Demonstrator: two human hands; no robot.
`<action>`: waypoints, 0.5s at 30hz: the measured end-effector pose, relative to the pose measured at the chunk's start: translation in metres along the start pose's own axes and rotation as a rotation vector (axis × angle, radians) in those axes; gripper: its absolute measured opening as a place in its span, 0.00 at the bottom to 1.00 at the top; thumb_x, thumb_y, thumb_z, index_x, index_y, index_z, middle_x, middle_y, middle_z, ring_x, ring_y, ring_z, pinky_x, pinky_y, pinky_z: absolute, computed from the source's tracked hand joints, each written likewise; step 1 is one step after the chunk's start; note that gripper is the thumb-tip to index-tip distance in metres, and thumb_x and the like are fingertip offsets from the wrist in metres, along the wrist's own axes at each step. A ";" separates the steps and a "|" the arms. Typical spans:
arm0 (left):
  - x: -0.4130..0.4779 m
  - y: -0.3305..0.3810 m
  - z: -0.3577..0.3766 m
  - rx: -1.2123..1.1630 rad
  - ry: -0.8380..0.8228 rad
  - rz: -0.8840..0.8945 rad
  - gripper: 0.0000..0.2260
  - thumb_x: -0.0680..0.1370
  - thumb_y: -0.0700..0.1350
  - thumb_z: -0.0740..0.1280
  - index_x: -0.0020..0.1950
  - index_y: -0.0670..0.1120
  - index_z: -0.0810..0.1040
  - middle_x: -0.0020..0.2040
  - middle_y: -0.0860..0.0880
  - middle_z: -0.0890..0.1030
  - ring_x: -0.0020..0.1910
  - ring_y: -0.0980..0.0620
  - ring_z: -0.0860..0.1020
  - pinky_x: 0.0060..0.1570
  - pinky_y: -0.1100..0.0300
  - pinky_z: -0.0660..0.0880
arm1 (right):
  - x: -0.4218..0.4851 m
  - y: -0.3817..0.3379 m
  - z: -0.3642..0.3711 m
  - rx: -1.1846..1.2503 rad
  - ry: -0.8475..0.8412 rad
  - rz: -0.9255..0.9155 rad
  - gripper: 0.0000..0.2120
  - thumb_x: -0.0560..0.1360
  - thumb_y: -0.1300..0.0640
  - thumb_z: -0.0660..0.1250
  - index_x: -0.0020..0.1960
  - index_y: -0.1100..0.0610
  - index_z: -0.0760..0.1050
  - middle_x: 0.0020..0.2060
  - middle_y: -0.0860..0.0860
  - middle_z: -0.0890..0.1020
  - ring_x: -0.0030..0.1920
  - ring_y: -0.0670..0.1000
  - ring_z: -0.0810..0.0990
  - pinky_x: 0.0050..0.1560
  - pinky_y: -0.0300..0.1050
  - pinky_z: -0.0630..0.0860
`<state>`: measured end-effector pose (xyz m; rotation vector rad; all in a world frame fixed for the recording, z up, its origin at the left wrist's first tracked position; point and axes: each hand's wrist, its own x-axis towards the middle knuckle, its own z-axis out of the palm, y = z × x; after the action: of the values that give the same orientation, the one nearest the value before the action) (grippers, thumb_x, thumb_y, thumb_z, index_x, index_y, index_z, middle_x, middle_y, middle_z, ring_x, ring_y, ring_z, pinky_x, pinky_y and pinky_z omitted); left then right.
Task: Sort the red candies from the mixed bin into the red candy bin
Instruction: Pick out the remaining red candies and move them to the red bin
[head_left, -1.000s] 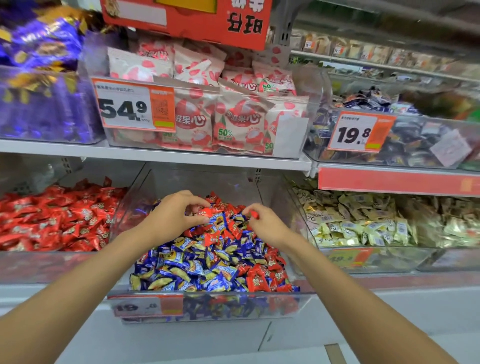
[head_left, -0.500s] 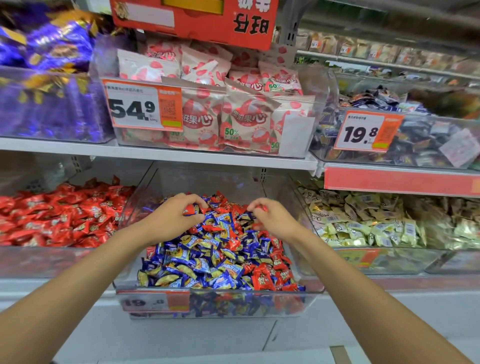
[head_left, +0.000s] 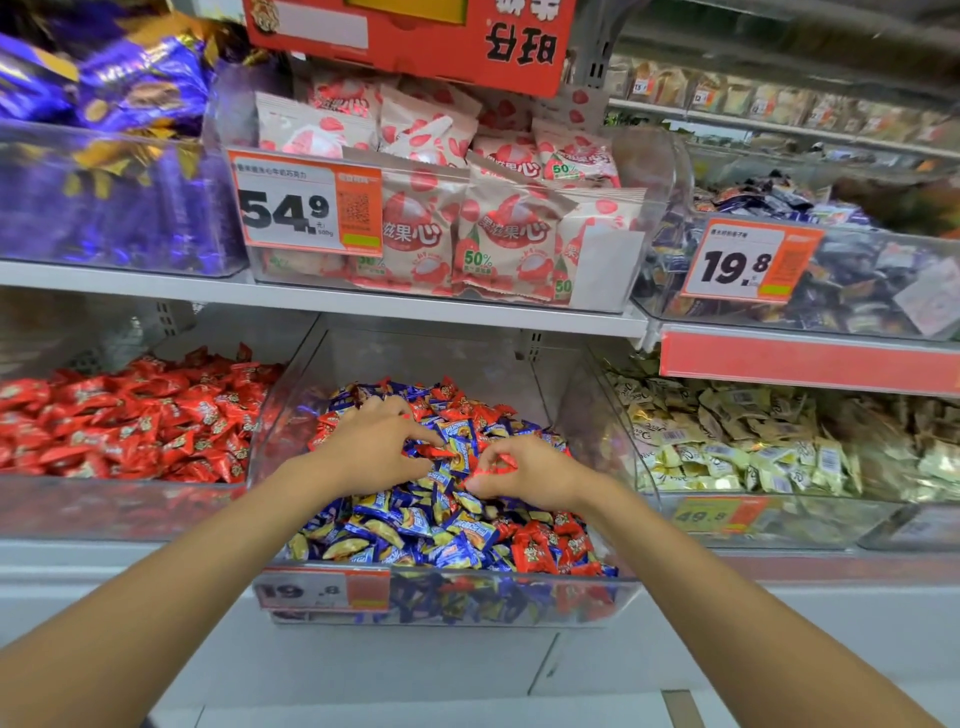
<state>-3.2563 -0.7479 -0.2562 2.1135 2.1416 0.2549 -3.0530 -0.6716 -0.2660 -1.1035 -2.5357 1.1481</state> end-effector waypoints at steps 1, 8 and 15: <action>0.001 0.001 0.001 0.002 0.024 -0.003 0.15 0.75 0.60 0.65 0.61 0.61 0.76 0.61 0.51 0.69 0.61 0.49 0.65 0.60 0.52 0.62 | -0.004 -0.002 -0.003 0.026 0.022 0.004 0.14 0.73 0.48 0.71 0.44 0.59 0.75 0.40 0.46 0.78 0.42 0.42 0.74 0.48 0.42 0.70; 0.005 0.000 -0.002 -0.219 0.109 0.061 0.09 0.74 0.55 0.68 0.42 0.51 0.76 0.38 0.54 0.76 0.43 0.51 0.70 0.51 0.53 0.65 | -0.014 -0.002 -0.029 0.188 0.161 0.047 0.09 0.75 0.64 0.65 0.51 0.53 0.70 0.38 0.53 0.75 0.27 0.45 0.71 0.29 0.38 0.65; -0.006 -0.023 -0.031 -0.419 0.198 -0.003 0.07 0.82 0.46 0.57 0.50 0.51 0.74 0.39 0.42 0.79 0.30 0.48 0.72 0.32 0.55 0.69 | 0.017 0.007 -0.009 0.086 0.166 0.051 0.07 0.73 0.52 0.72 0.48 0.55 0.81 0.58 0.49 0.78 0.59 0.51 0.76 0.59 0.45 0.70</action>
<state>-3.2850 -0.7550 -0.2307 1.9062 1.9660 0.8619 -3.0576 -0.6520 -0.2674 -1.1950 -2.3250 1.1160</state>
